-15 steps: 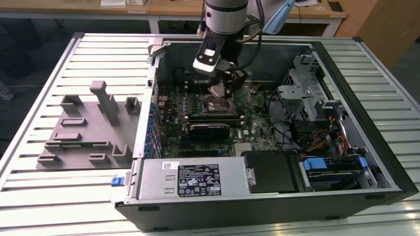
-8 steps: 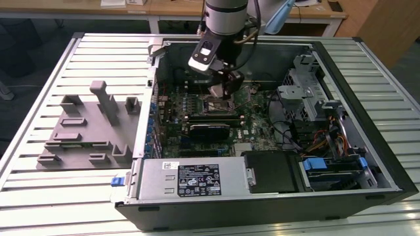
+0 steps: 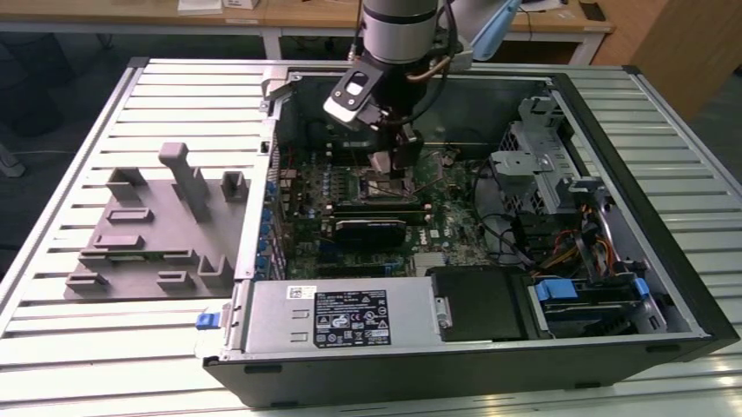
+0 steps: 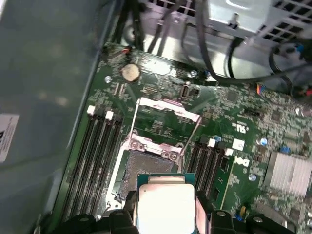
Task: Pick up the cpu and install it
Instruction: 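Place the cpu into insertion slot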
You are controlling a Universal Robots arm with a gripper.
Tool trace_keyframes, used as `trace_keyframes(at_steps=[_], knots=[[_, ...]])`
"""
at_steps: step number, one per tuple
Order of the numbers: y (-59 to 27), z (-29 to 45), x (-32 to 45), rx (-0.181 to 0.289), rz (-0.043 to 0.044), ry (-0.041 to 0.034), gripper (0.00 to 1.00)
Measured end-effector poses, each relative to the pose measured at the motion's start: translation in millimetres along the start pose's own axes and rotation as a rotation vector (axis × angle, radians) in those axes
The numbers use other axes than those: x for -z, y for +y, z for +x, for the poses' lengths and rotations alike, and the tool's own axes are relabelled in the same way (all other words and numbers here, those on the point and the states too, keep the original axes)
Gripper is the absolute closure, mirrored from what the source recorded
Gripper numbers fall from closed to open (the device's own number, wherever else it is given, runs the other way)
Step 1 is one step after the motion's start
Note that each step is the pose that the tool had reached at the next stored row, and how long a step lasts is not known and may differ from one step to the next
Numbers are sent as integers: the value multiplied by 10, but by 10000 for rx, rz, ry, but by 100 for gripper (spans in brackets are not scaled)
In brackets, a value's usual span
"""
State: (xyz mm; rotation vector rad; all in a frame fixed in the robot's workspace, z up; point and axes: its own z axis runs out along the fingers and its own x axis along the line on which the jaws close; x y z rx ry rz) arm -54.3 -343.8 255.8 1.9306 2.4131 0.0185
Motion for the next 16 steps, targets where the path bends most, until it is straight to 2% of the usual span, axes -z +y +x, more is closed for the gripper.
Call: trace_keyframes(at_steps=[9, 12, 16], knots=[[-1, 1, -25, -1586, 52, -67, 45], [-2, 1, -32, -1863, 61, -78, 45], [-1, 1, -33, -1881, 61, -78, 45]])
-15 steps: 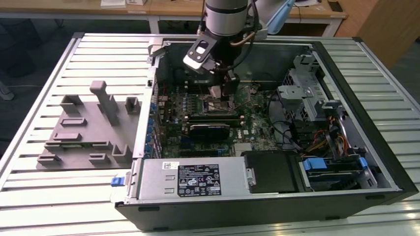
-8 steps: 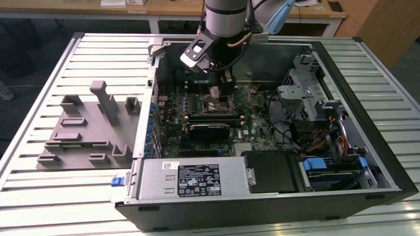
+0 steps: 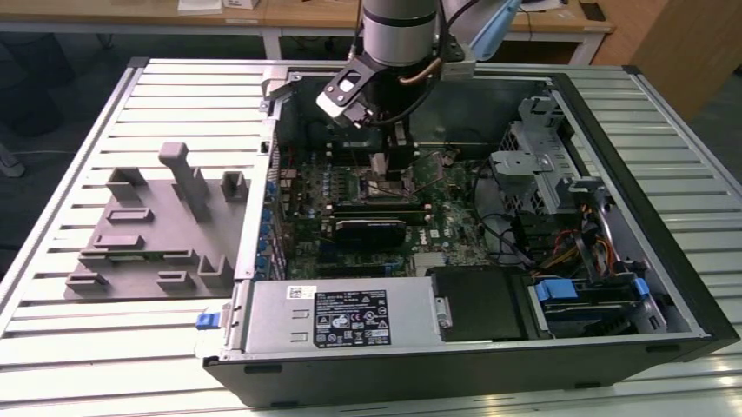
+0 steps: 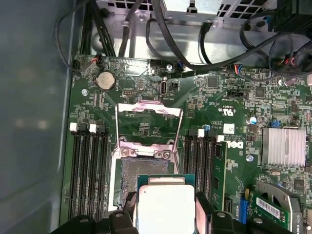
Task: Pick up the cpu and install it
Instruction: 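Place the cpu into insertion slot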
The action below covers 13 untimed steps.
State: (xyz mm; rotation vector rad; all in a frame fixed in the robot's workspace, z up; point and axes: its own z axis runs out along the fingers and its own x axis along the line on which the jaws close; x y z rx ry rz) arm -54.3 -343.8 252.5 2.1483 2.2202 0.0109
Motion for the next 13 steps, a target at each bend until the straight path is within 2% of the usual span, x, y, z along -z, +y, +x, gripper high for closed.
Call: trace_keyframes(at_steps=[3, 6, 9, 13], knots=[[0, 1, -11, -54, -1, 1, 45], [-1, 1, -36, -348, 11, -14, 45], [3, 6, -120, -472, 16, -16, 45], [3, 19, -183, -471, 23, -17, 45]])
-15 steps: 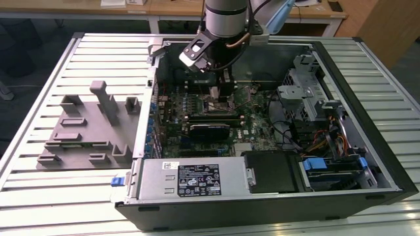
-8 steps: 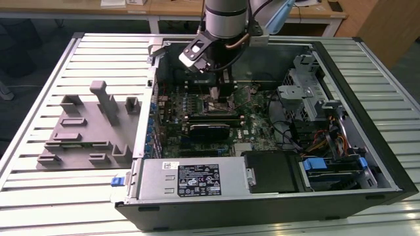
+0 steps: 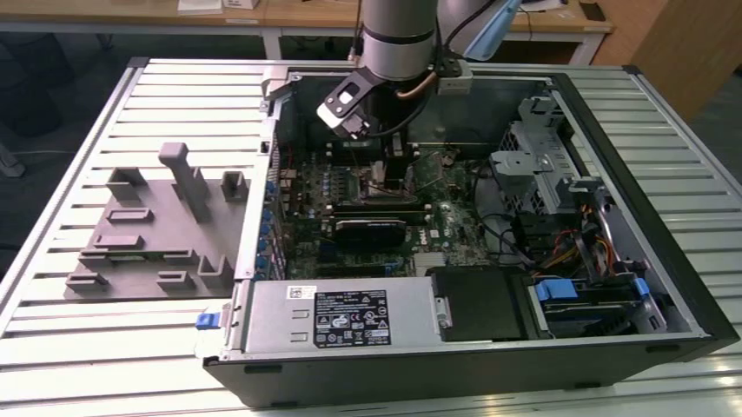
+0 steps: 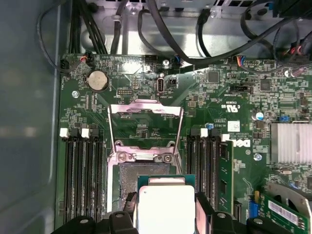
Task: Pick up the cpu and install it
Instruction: 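Place the cpu into insertion slot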
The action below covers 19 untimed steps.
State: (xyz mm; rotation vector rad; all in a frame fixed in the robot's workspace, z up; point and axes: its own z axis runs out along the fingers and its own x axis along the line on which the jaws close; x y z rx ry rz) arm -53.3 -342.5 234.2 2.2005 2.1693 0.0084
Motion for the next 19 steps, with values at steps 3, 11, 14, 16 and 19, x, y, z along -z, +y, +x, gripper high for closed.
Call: trace_keyframes(at_steps=[3, 11, 14, 16, 19], knots=[[5, 23, -31, 0, 2, 0, 45], [21, 50, -131, 0, 50, 2, 45], [22, 65, -164, 0, 65, 2, 45], [22, 78, -177, 0, 71, 0, 45], [21, 96, -190, 1, 71, 2, 45]])
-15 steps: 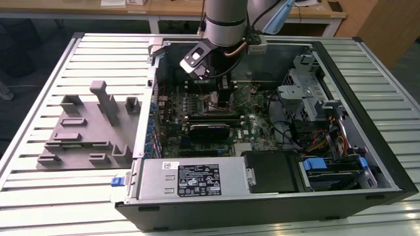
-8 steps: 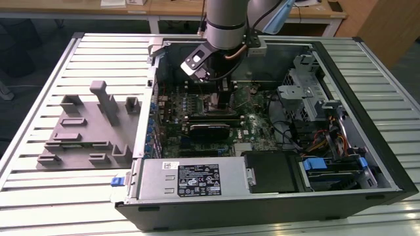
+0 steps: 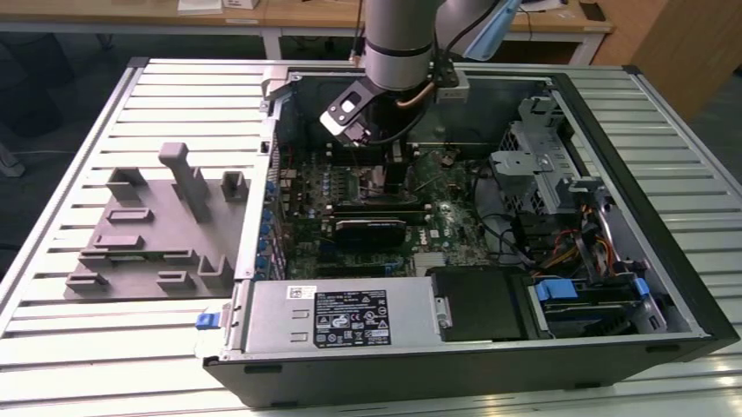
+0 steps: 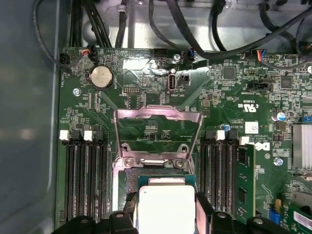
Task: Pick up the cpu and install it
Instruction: 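Place the cpu into insertion slot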
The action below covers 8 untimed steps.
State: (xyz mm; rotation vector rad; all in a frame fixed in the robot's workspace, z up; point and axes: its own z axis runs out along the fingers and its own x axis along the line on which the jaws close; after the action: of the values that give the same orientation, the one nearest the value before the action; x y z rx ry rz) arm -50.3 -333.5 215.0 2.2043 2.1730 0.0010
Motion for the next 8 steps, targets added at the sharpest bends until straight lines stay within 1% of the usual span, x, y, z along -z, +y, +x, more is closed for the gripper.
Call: trace_keyframes(at_steps=[3, 8], knots=[[-1, 13, -18, 0, 1, 1, 45], [-3, 28, -72, -1, 17, -2, 45]])
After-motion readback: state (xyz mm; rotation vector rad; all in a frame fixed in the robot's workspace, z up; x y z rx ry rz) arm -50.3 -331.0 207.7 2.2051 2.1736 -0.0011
